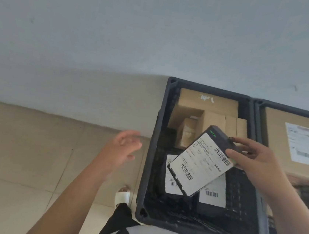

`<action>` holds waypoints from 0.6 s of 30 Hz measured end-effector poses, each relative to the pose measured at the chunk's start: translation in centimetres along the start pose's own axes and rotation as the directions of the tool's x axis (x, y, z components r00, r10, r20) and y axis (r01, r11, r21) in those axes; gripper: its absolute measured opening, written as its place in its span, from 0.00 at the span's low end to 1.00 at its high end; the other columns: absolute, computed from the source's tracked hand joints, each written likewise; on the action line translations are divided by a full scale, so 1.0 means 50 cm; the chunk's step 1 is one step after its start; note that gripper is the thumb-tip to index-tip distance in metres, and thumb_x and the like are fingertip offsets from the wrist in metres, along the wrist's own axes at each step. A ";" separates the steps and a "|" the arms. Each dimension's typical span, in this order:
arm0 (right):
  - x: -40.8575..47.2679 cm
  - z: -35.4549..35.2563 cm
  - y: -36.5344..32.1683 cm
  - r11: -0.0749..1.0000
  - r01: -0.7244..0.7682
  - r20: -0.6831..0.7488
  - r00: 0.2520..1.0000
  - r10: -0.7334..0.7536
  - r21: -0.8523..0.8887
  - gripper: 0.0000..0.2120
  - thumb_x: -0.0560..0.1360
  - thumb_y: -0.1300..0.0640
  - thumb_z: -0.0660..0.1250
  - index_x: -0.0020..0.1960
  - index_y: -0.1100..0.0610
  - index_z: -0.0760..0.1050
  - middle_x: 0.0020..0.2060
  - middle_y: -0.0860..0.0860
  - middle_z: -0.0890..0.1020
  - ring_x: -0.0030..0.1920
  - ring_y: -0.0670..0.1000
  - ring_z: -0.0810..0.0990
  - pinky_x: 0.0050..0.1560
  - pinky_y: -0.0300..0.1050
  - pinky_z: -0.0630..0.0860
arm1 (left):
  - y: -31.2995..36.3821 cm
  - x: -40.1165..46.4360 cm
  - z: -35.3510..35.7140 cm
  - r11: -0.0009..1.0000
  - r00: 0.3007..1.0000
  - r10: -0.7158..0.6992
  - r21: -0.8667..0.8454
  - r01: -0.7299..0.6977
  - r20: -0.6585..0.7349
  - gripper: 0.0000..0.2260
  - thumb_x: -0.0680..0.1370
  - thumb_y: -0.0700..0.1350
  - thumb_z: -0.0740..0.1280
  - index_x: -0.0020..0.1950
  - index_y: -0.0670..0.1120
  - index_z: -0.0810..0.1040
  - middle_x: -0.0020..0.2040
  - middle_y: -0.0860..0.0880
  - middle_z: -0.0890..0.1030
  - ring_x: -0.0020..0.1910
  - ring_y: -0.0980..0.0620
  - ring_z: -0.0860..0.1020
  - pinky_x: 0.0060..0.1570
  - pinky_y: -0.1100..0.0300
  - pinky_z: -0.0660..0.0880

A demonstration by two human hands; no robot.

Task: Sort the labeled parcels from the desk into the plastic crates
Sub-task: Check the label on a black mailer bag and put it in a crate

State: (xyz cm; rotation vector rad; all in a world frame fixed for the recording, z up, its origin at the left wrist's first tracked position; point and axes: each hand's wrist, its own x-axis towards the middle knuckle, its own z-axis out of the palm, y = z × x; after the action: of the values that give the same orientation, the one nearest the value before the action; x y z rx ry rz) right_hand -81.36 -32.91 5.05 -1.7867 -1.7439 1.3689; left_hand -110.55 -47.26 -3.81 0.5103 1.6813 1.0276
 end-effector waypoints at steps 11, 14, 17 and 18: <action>0.028 0.275 0.039 0.942 -0.093 0.019 0.994 0.105 -0.323 0.22 0.79 0.45 0.71 0.70 0.53 0.79 0.56 0.49 0.85 0.46 0.46 0.82 0.36 0.34 0.73 | -0.033 0.130 0.099 0.982 0.981 -0.019 0.188 -0.018 0.194 0.29 0.85 0.54 0.62 0.84 0.58 0.53 0.84 0.53 0.57 0.82 0.47 0.59 0.78 0.43 0.61; 0.089 0.308 0.041 0.937 -0.131 -0.025 0.991 0.130 -0.325 0.14 0.79 0.43 0.70 0.54 0.54 0.83 0.37 0.46 0.80 0.33 0.44 0.77 0.30 0.37 0.70 | -0.059 0.132 0.100 0.982 0.979 0.008 0.184 -0.046 0.202 0.28 0.85 0.56 0.60 0.84 0.56 0.55 0.83 0.54 0.60 0.82 0.49 0.59 0.79 0.44 0.61; 0.147 0.325 0.046 0.900 -0.117 -0.017 0.992 0.121 -0.421 0.17 0.80 0.46 0.69 0.39 0.57 0.78 0.31 0.50 0.78 0.32 0.49 0.79 0.31 0.39 0.71 | -0.059 0.125 0.101 0.983 0.983 -0.005 0.183 -0.029 0.183 0.28 0.85 0.57 0.60 0.84 0.57 0.55 0.84 0.53 0.59 0.81 0.49 0.60 0.78 0.41 0.63; 0.163 0.330 0.047 0.885 -0.101 -0.008 0.994 0.109 -0.455 0.16 0.80 0.47 0.69 0.40 0.57 0.79 0.32 0.51 0.79 0.33 0.50 0.80 0.33 0.41 0.74 | -0.059 0.125 0.103 0.982 0.984 -0.011 0.187 -0.022 0.176 0.29 0.85 0.58 0.60 0.84 0.57 0.54 0.84 0.53 0.58 0.81 0.48 0.60 0.78 0.41 0.63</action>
State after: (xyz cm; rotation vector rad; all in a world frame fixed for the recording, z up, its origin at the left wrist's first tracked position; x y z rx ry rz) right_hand -94.13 -32.67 -8.44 -2.1364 -2.1419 1.0702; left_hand -107.58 -42.21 -10.15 0.7090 1.6259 0.8058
